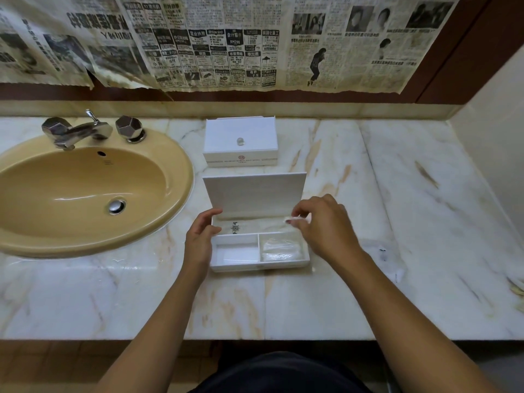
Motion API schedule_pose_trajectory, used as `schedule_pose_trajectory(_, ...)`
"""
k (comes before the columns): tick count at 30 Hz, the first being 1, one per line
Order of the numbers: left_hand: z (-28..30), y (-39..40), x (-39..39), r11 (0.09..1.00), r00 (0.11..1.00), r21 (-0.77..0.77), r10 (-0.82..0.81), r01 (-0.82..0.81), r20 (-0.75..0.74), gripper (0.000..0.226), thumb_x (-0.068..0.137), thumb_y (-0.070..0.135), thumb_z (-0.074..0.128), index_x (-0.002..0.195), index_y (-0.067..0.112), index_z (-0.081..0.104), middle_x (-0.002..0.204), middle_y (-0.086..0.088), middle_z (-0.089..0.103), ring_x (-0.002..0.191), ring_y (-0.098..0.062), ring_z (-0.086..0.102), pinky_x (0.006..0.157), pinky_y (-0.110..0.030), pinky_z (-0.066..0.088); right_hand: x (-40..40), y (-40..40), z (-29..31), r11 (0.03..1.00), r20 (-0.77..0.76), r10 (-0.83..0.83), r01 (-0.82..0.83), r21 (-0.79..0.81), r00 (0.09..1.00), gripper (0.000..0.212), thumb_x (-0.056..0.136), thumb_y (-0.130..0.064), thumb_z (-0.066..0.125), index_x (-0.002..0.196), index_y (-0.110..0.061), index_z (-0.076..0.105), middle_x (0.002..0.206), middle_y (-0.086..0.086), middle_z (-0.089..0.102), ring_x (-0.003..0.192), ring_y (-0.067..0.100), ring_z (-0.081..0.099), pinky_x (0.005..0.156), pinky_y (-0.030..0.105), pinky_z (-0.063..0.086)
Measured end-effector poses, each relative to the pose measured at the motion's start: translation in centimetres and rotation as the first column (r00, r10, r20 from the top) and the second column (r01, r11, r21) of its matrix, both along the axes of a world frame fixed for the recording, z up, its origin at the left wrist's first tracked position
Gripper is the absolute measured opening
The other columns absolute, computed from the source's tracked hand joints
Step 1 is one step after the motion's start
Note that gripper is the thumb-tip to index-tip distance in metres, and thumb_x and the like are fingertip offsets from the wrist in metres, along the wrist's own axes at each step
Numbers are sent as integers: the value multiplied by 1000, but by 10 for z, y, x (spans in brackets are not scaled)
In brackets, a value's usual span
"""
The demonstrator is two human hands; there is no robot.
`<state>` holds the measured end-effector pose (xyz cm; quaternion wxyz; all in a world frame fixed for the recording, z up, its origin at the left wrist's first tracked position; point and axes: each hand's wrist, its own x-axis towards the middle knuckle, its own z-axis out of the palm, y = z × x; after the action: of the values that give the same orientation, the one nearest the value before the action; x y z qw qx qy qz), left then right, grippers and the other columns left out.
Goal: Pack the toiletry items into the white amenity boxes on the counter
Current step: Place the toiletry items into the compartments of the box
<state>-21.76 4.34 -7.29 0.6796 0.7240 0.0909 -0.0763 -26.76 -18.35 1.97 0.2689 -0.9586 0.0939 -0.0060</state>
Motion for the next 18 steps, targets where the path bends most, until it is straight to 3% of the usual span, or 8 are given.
schedule_pose_trajectory(2,-1,0,0,1000,1000,-5,0,0,4,46,86,-6,48,105,30,68,115,17,64,113,5,53,89,-14,39,0,14,-3,994,-20,87,-88,-72,996,15,86,-37,68,93,-25,73,97,-4,58,100,16,46,84,30,31)
schedule_pose_trajectory(5,-1,0,1,1000,1000,1,1,-1,5,45,85,-6,48,105,29,68,112,18,65,111,5,54,89,-13,40,-2,30,-15,977,-98,170,-181,-112,981,16,88,-36,66,98,-26,74,98,-2,58,101,18,48,83,31,34)
schedule_pose_trajectory(8,1,-1,0,1000,1000,6,-1,0,30,43,85,-8,48,106,25,68,110,14,65,106,4,55,83,-2,39,-5,38,-33,972,-130,216,-226,-65,968,16,91,-28,63,99,-21,74,96,0,64,96,18,57,70,26,33)
schedule_pose_trajectory(13,2,-1,0,1000,999,19,-1,0,36,42,85,-8,48,108,21,67,108,12,63,104,1,54,79,1,37,-8,44,-50,974,-127,207,-217,-66,970,24,93,-18,56,75,-9,69,71,0,55,71,18,51,60,26,32)
schedule_pose_trajectory(16,2,-2,-1,1000,1000,21,3,-4,31,42,86,-8,48,108,22,67,111,13,64,106,3,54,78,2,37,-10,44,-52,983,-72,181,-183,-27,981,19,92,-12,55,92,-9,73,87,2,72,83,20,66,70,27,48)
schedule_pose_trajectory(18,3,-2,-1,1000,1000,27,6,-7,29,42,86,-7,48,108,23,67,111,12,64,106,3,54,78,1,38,-12,44,-47,989,-1,147,-147,0,989,21,92,-12,55,106,-11,71,99,3,72,91,20,66,76,28,48)
